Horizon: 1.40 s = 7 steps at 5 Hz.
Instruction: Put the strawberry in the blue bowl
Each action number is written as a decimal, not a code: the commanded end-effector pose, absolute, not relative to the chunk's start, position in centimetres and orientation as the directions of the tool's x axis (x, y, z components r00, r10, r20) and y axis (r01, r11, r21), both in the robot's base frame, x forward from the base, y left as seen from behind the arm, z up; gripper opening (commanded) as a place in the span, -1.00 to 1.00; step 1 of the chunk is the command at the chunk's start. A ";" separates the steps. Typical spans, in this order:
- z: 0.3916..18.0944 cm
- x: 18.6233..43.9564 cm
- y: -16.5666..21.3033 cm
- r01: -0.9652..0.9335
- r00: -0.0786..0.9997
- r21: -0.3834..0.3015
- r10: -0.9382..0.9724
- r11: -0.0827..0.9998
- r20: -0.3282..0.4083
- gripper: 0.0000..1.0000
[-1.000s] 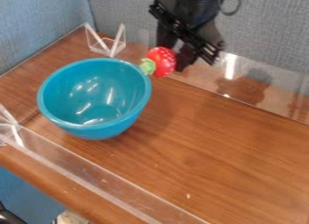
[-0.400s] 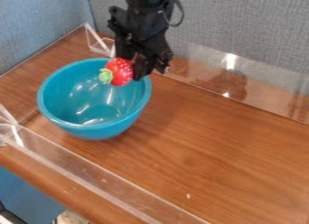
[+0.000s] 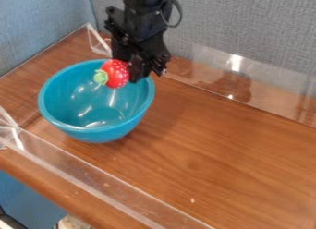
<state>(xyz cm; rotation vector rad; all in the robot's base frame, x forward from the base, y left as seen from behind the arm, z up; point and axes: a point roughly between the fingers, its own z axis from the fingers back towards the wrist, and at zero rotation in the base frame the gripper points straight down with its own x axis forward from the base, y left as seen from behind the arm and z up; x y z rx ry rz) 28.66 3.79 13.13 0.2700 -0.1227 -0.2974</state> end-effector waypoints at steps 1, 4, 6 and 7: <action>15.0 28.1 4.0 0.226 0.954 0.297 -0.273 0.928 0.128 -1.00; 13.2 26.5 2.9 0.196 0.966 0.301 -0.237 0.933 0.107 -1.00; 11.3 24.4 3.9 0.147 0.979 0.296 -0.182 0.944 0.092 -1.00; 10.7 24.5 3.1 0.136 0.982 0.295 -0.169 0.946 0.090 -1.00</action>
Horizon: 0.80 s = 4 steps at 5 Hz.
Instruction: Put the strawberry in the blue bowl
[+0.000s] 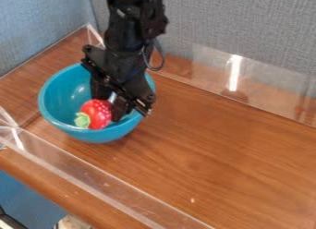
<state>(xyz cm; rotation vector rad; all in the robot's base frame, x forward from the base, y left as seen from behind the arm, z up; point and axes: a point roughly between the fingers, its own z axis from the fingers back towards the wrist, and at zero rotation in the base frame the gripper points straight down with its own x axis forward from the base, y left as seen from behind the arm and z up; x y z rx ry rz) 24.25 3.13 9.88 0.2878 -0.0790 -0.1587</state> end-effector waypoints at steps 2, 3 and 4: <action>9.3 24.7 1.6 0.111 0.986 0.293 -0.141 0.950 0.084 -1.00; 8.1 24.8 2.1 0.088 0.990 0.289 -0.115 0.953 0.078 -1.00; 6.5 25.5 2.3 0.075 0.992 0.280 -0.100 0.957 0.076 -1.00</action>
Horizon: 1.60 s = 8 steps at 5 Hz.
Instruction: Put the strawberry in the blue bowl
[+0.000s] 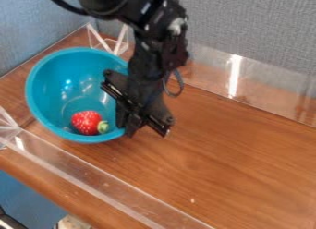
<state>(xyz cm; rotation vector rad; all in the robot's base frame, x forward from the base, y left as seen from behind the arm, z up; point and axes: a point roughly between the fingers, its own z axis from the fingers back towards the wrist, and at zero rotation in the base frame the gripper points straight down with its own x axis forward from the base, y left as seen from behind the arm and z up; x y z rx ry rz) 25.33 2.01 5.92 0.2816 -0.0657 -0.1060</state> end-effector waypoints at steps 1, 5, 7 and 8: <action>6.3 26.0 1.5 0.018 0.996 0.277 -0.041 0.961 0.076 -1.00; 8.0 26.9 -0.7 -0.062 0.995 0.245 0.040 0.967 0.094 -1.00; 8.4 27.2 -0.9 -0.087 0.994 0.238 0.068 0.967 0.087 -1.00; 7.6 27.4 -0.6 -0.093 0.994 0.230 0.076 0.969 0.084 1.00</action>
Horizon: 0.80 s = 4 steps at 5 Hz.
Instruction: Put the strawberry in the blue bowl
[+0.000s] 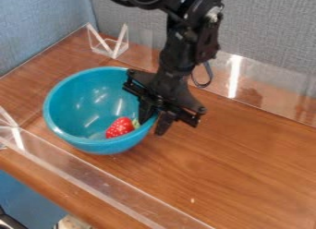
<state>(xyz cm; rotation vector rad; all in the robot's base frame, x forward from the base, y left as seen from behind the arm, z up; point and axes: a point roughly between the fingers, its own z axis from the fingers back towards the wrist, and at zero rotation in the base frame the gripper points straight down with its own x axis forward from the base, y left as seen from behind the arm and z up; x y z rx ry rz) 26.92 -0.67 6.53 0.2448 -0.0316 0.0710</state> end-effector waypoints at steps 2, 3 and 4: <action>8.6 27.6 0.2 -0.098 0.993 0.222 0.080 0.970 0.088 -1.00; 8.9 27.6 0.1 -0.094 0.993 0.214 0.077 0.972 0.087 -1.00; 9.7 27.5 -0.4 -0.098 0.993 0.206 0.083 0.974 0.083 -1.00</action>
